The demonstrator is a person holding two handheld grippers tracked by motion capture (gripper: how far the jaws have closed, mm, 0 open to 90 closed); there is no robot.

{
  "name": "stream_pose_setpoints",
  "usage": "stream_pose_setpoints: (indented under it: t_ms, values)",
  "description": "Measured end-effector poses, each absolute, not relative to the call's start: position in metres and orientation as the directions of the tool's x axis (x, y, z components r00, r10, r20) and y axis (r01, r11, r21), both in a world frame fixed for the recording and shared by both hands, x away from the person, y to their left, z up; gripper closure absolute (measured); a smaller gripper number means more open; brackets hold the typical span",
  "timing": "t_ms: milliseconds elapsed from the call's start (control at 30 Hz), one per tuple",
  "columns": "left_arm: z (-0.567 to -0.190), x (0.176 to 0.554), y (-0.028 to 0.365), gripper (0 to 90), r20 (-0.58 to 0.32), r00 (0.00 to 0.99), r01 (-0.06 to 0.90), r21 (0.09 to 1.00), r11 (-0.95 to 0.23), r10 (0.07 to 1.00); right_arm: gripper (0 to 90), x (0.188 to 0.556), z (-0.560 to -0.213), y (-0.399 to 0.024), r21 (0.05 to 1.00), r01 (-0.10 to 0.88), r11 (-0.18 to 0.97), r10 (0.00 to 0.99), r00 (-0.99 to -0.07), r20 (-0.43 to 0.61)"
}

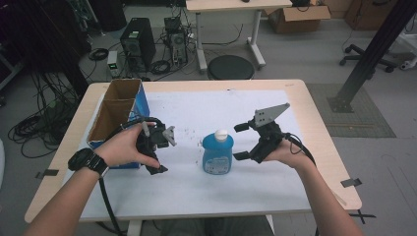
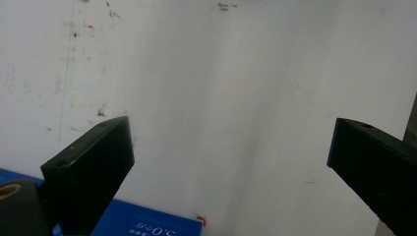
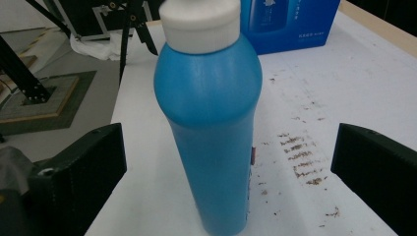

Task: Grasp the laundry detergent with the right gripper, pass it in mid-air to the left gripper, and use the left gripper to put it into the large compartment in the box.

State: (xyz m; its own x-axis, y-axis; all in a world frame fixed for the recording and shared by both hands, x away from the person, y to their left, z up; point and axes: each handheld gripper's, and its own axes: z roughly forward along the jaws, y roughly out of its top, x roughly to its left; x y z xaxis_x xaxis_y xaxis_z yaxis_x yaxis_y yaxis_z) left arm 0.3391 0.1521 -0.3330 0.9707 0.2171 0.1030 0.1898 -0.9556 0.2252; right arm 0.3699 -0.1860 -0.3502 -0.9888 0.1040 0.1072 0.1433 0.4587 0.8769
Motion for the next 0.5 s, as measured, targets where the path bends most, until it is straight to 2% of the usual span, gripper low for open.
stream_pose_setpoints:
  t_ms: [500]
  values:
    - [-0.334, 0.339, 0.153, 4.3, 0.099, 0.970, 0.196, 0.223, -0.955, 0.222, 0.0, 0.370, -0.371, -0.167, 0.872, 0.157, 0.463, 0.103, -0.987, 0.123]
